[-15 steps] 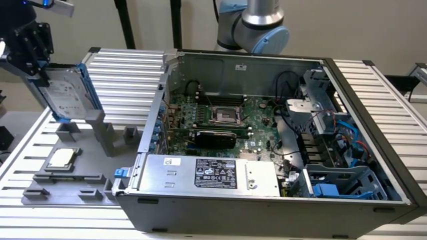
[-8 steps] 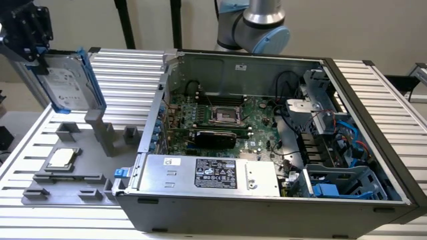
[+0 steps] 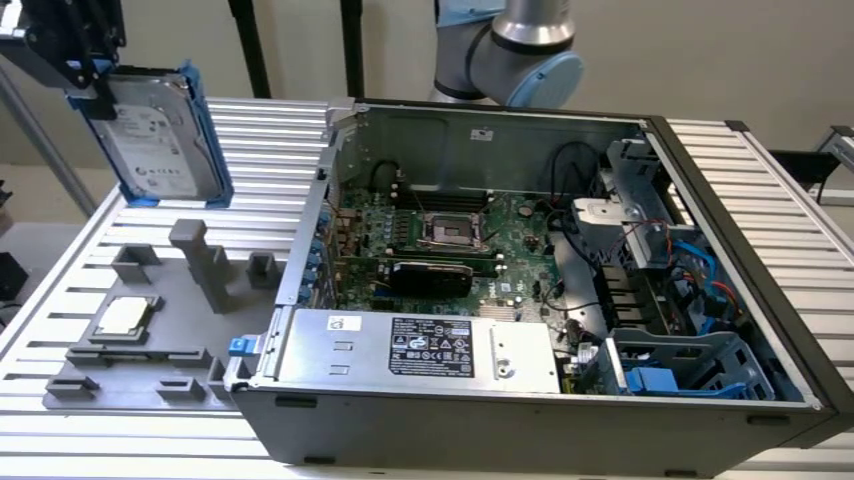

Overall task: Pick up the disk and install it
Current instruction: 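Pick up the disk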

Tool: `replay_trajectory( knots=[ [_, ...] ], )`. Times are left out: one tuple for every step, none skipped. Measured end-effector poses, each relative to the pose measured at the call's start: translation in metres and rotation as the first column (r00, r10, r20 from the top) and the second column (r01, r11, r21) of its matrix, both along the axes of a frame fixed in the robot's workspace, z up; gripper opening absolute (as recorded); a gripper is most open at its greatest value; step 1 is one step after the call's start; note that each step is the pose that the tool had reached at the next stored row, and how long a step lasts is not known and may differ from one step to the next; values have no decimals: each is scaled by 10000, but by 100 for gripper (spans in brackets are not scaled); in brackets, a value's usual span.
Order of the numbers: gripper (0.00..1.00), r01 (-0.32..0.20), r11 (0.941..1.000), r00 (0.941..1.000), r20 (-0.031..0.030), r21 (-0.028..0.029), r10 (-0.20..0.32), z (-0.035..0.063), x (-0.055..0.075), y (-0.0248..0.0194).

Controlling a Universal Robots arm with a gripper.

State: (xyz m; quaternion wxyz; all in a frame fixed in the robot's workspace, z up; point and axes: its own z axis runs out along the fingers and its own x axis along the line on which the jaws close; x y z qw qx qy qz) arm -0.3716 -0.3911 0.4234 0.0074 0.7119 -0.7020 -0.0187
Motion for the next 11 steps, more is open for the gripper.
replay_trajectory(
  knots=[
    [33, -1, 10000, 10000, -1, 4, 1, 28, 44, 0],
    [33, -2, 10000, 10000, -6, 4, 2, 53, 90, 0],
    [33, -2, 10000, 10000, -7, 5, 2, 72, 133, 0],
    [33, -2, 10000, 10000, -8, 6, 2, 87, 181, 0],
    [33, -2, 10000, 10000, -8, 8, 2, 99, 226, 0],
    [33, -2, 10000, 10000, -11, 7, 2, 110, 272, 0],
    [33, -3, 10000, 10000, -12, 8, 3, 119, 317, 0],
    [33, -4, 10000, 10000, -16, 8, 4, 126, 363, 0],
    [33, -4, 10000, 10000, -20, 8, 4, 133, 407, 0],
    [33, -3, 10000, 10000, -24, 8, 3, 140, 452, 0],
    [33, -2, 10000, 10000, -28, 8, 2, 146, 497, 0]
  ],
)
